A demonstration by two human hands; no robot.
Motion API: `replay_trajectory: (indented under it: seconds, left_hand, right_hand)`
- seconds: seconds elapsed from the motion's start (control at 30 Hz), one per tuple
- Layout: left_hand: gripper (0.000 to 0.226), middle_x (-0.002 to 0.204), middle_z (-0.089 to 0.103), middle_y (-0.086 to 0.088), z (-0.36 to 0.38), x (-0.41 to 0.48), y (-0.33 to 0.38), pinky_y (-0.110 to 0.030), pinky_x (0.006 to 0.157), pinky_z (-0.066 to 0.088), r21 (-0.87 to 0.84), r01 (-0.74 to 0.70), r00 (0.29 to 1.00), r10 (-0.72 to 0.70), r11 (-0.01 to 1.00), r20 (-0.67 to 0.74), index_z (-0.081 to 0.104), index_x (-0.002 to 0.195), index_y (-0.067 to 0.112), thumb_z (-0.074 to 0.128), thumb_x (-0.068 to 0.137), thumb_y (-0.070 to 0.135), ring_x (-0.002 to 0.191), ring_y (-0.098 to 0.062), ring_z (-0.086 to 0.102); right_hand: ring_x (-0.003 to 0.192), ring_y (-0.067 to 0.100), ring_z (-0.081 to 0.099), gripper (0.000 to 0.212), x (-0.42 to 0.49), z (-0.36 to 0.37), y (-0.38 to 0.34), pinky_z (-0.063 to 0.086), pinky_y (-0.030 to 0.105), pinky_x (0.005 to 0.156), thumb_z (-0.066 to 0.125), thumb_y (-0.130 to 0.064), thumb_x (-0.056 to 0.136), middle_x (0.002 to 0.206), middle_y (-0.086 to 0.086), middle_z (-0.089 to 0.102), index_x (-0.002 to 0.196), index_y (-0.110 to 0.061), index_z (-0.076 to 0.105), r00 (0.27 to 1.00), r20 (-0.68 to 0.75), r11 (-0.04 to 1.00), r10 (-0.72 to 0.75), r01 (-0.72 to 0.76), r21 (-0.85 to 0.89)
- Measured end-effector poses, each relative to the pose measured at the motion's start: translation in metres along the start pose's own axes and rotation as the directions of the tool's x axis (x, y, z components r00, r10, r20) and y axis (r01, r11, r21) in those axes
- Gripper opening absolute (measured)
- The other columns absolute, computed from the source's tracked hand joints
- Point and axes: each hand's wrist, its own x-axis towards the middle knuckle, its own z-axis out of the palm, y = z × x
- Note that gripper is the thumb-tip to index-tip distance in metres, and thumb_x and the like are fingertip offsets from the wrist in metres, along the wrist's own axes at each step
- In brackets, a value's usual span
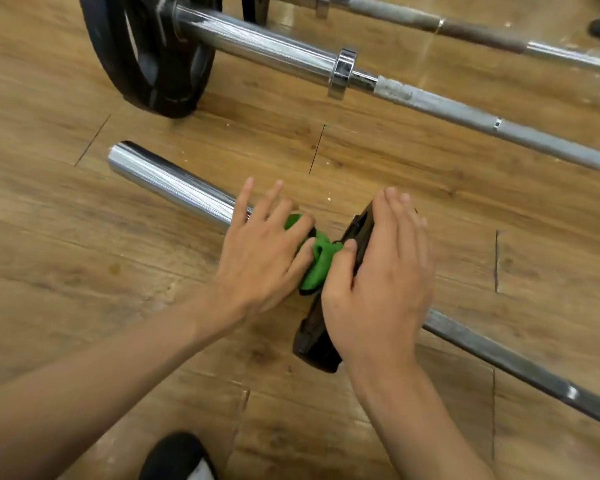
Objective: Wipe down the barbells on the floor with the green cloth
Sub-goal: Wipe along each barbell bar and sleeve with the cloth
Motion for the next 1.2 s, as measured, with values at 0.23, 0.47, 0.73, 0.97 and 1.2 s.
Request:
replay_trajectory:
  seconds: [0.23,0.47,0.73,0.97,1.2]
  left_hand:
    - [0.045,0.141,0.059,-0.011,0.013,-0.008,0.018,-0.043,0.128,0.018,-0.022,-0.128,0.991,0.128,0.992,0.047,0.055,0.141,0.013,0.028,0.112,0.034,0.136,-0.030,0.050]
    - [0.060,0.152,0.052,-0.018,-0.005,-0.014,-0.028,-0.054,0.129,0.010,0.203,-0.178,0.979,0.151,0.963,0.140,0.058,0.140,0.014,0.018,0.110,0.047,0.151,-0.037,0.037]
    - [0.068,0.162,0.036,-0.026,-0.001,-0.015,0.025,-0.046,0.130,0.012,-0.055,0.034,0.995,-0.029,0.998,0.091,0.045,0.157,0.016,0.015,0.109,0.054,0.156,-0.037,0.026]
    - [0.052,0.101,0.064,-0.010,-0.004,0.005,-0.001,-0.045,0.088,0.043,0.028,-0.268,0.959,0.264,0.963,0.106,0.068,0.109,0.012,0.032,0.105,0.049,0.093,-0.029,0.059]
    - [0.064,0.116,0.067,-0.017,-0.019,-0.012,-0.035,-0.048,0.111,0.033,0.155,0.113,0.986,-0.130,0.981,0.104,0.062,0.132,0.011,0.030,0.102,0.057,0.112,-0.036,0.056]
  right_hand:
    - [0.145,0.031,0.044,0.053,-0.010,0.004,0.002,0.025,0.047,0.126,0.054,-0.012,0.090,0.147,0.017,0.056,0.140,0.004,0.056,0.996,-0.086,0.990,-0.004,0.017,0.141]
    - [0.113,0.023,0.056,0.040,0.036,-0.028,-0.001,0.044,0.045,0.101,0.051,-0.040,0.090,0.111,-0.002,0.063,0.120,-0.022,0.073,0.987,0.132,0.986,0.095,-0.111,0.122]
    - [0.144,0.026,0.040,0.065,0.030,-0.009,0.006,0.029,0.037,0.119,0.043,-0.031,0.086,0.147,0.007,0.055,0.148,-0.010,0.051,0.972,0.192,0.984,0.139,-0.157,0.081]
    - [0.121,0.023,0.052,0.055,0.028,-0.008,0.008,0.034,0.025,0.097,0.048,-0.030,0.083,0.124,0.000,0.061,0.133,-0.011,0.061,0.981,0.146,0.977,0.126,-0.148,0.153]
    - [0.129,0.025,0.053,0.050,0.004,-0.003,-0.002,0.043,0.046,0.109,0.055,-0.024,0.081,0.129,0.003,0.064,0.128,-0.009,0.066,0.989,0.033,0.957,0.141,-0.145,0.252]
